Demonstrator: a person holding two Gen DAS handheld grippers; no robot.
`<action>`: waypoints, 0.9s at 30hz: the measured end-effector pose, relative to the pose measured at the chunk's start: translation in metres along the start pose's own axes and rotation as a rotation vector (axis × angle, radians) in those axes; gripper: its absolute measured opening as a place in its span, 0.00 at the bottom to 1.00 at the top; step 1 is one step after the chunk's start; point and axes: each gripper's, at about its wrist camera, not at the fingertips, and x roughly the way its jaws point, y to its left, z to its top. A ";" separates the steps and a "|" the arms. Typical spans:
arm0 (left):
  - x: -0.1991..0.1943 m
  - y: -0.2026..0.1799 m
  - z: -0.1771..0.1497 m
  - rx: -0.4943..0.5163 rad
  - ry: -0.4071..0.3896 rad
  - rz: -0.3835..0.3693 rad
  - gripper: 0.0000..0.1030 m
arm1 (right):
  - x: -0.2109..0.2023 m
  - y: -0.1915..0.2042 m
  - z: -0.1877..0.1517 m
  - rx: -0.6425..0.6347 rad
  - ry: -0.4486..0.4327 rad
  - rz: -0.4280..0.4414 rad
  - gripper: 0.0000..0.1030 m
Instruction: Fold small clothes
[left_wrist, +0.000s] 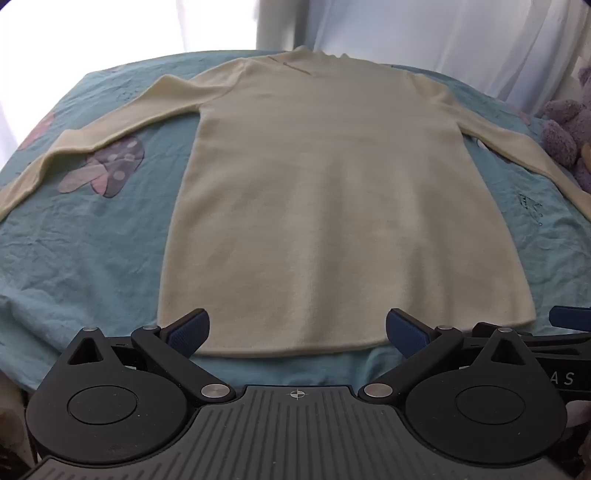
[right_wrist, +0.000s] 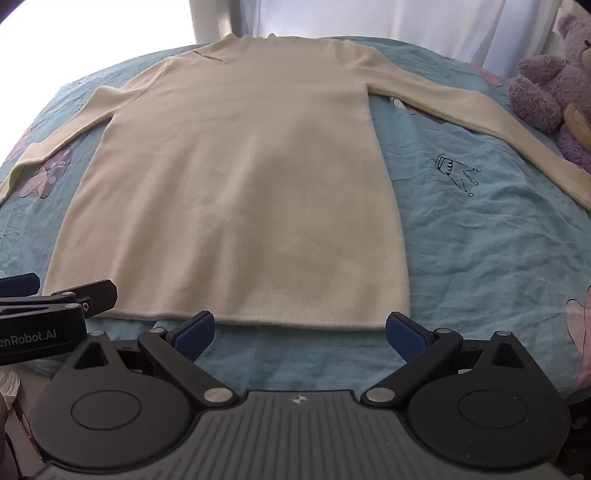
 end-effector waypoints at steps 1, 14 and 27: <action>0.000 0.000 0.000 -0.004 0.000 -0.003 1.00 | 0.001 0.000 0.000 0.000 -0.001 -0.004 0.96; 0.002 -0.001 0.004 -0.004 0.006 -0.002 1.00 | 0.005 -0.002 0.005 -0.001 -0.002 0.004 0.96; 0.004 0.000 0.003 -0.006 0.006 0.001 1.00 | 0.004 -0.002 0.005 0.000 0.000 0.004 0.96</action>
